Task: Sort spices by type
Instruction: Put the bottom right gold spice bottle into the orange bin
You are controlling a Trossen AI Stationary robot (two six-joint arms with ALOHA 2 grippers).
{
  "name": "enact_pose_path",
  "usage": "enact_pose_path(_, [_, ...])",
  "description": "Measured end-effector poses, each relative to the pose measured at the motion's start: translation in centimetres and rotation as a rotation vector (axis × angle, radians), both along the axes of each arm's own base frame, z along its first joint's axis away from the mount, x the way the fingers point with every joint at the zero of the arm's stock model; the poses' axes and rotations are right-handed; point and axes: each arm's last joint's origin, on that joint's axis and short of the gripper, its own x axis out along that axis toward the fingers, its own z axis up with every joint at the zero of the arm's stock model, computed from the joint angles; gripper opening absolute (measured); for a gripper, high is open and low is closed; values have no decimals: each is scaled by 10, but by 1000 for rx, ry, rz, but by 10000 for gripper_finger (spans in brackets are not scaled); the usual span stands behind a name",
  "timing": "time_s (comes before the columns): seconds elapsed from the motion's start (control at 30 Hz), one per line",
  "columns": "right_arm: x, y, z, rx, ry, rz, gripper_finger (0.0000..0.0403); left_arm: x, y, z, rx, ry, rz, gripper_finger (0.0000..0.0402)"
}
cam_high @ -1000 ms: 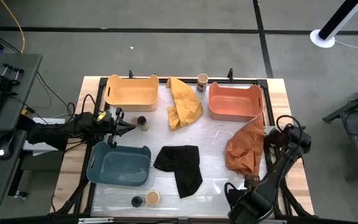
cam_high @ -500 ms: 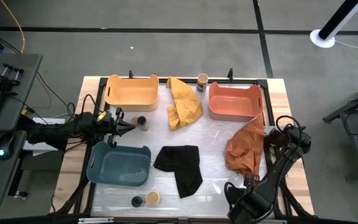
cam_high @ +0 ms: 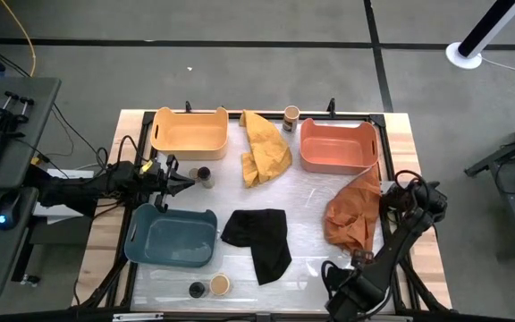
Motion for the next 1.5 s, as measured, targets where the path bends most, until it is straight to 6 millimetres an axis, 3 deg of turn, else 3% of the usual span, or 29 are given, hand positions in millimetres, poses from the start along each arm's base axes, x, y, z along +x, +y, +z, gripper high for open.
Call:
enact_pose_path(0.27, [-1, -1, -9, -7, 6, -17, 352, 0, 0, 0, 0, 0, 1, 0])
enact_pose_path(0.47, [-1, -1, -9, -4, 16, -26, 276, 0, 0, 0, 0, 1, 0, 0])
enact_pose_path(0.57, [0, -1, -6, -8, 6, -32, 273, 0, 0, 0, 0, 0, 0, 0])
enact_pose_path(0.7, [8, -2, 18, 3, -74, -40, 273, 0, 0, 0, 0, 1, 0, 0])
enact_pose_path(0.87, [27, -26, 73, -33, -305, -87, 273, 0, 0, 0, 0, 0, 0, 0])
enact_pose_path(1.0, [47, -65, 118, -177, -532, -187, 273, 0, 0, 0, 0, 0, 0, 0])
enact_pose_path(1.13, [68, -118, 151, -327, -738, -286, 273, 0, 0, 0, 0, 0, 0, 0])
enact_pose_path(1.33, [96, -223, 160, -519, -698, -394, 273, 0, 0, 0, 0, 0, -1, 0])
enact_pose_path(1.5, [98, -310, 159, -577, -581, -492, 273, 0, 0, 0, 0, 0, 0, 0])
